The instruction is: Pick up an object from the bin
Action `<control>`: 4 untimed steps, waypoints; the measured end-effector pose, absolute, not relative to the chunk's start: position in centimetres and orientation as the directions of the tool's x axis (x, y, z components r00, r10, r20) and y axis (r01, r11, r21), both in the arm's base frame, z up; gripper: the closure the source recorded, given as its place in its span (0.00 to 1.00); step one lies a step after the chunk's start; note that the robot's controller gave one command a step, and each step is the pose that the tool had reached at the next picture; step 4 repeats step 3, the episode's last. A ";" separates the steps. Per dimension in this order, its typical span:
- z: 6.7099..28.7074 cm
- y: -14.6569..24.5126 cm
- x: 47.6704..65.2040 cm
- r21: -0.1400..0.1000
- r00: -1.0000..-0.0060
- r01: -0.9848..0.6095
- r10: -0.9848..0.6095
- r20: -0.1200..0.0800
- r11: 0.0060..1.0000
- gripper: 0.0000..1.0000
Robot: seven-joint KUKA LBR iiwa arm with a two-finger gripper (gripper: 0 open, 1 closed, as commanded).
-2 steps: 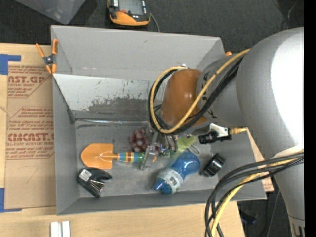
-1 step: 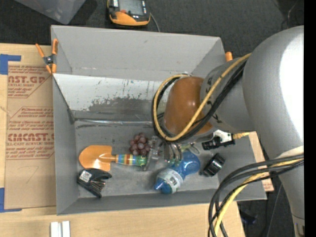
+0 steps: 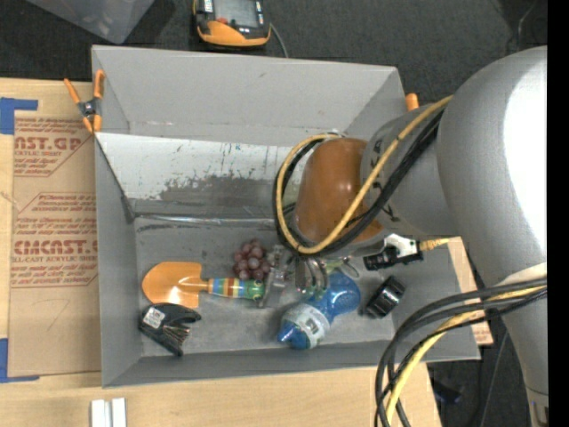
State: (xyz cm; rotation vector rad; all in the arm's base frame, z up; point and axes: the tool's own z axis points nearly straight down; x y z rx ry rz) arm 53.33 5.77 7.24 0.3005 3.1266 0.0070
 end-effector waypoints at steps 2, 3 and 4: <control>15.2 5.8 53.0 0.002 -0.982 0.190 0.190 0.010 0.982 1.00; 18.7 5.8 53.0 0.002 -0.982 0.189 0.189 0.011 0.982 1.00; 18.7 5.8 53.0 0.002 -0.982 0.189 0.189 0.011 0.982 1.00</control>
Offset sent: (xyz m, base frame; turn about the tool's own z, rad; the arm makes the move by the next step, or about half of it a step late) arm -0.0031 -0.0001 0.0953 0.0000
